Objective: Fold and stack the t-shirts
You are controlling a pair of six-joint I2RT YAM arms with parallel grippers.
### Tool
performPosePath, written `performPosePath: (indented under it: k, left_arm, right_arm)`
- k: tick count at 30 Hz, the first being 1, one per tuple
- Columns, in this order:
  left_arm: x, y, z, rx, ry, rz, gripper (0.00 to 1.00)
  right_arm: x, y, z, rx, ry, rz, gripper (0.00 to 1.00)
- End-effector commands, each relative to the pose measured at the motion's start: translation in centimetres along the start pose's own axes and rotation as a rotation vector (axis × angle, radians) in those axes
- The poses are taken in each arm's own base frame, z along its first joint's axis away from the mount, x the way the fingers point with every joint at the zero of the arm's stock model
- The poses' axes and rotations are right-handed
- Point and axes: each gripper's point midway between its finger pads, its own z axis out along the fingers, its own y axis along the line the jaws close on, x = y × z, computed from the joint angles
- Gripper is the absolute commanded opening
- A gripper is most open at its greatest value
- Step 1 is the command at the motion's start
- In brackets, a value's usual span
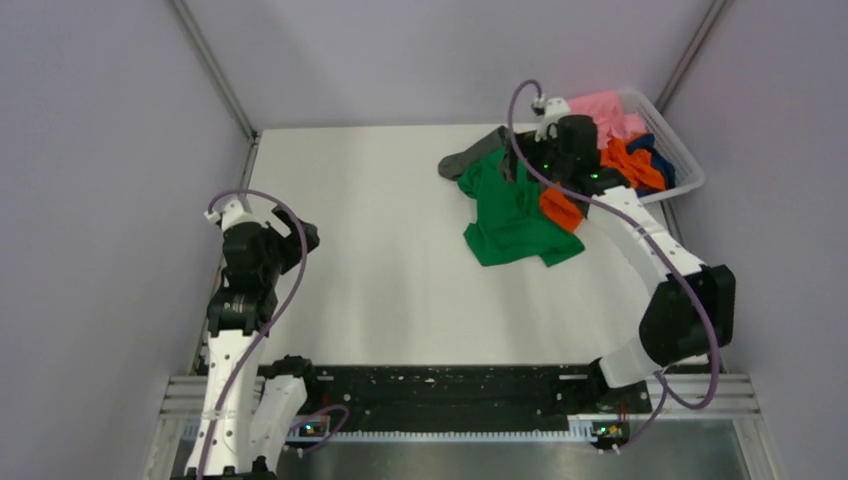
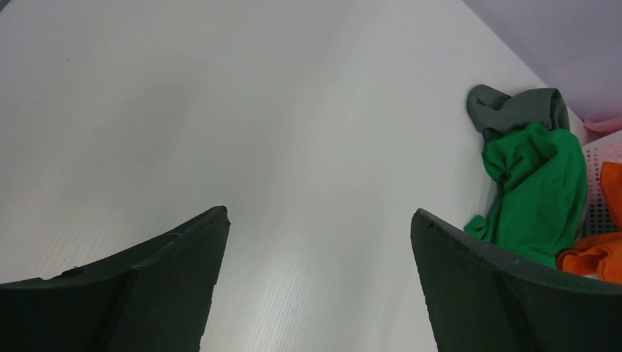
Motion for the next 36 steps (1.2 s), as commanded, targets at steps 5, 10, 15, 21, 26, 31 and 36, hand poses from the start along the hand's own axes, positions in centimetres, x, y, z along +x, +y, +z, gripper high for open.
performPosePath:
  k: [5, 10, 15, 21, 26, 31, 36]
  left_arm:
    - [-0.2, -0.4, 0.1, 0.02, -0.006, -0.009, 0.99]
    - [0.2, -0.2, 0.2, 0.016, 0.002, -0.014, 0.99]
    - [0.0, 0.1, 0.0, -0.003, -0.006, -0.013, 0.99]
    - [0.5, -0.5, 0.7, 0.032, 0.013, -0.026, 0.99]
    - [1.1, -0.7, 1.4, 0.036, 0.044, -0.03, 0.99]
    - [1.3, -1.4, 1.7, 0.071, 0.062, -0.039, 0.99]
    - [1.5, -1.7, 2.4, 0.085, 0.075, -0.048, 0.99]
  right_arm:
    - [12.4, 4.0, 7.8, -0.018, 0.287, -0.115, 0.97]
    - [16.8, 2.6, 12.0, 0.106, 0.396, -0.126, 0.7]
    - [15.7, 5.9, 11.4, 0.044, 0.346, -0.155, 0.01]
    - [9.3, 15.6, 5.5, -0.164, 0.163, -0.201, 0.0]
    - [8.0, 24.0, 0.4, -0.486, 0.108, -0.185, 0.0]
    - [11.5, 31.4, -4.5, -0.984, 0.232, -0.183, 0.0]
    - [15.7, 37.5, -8.8, -1.265, 0.291, -0.369, 0.0]
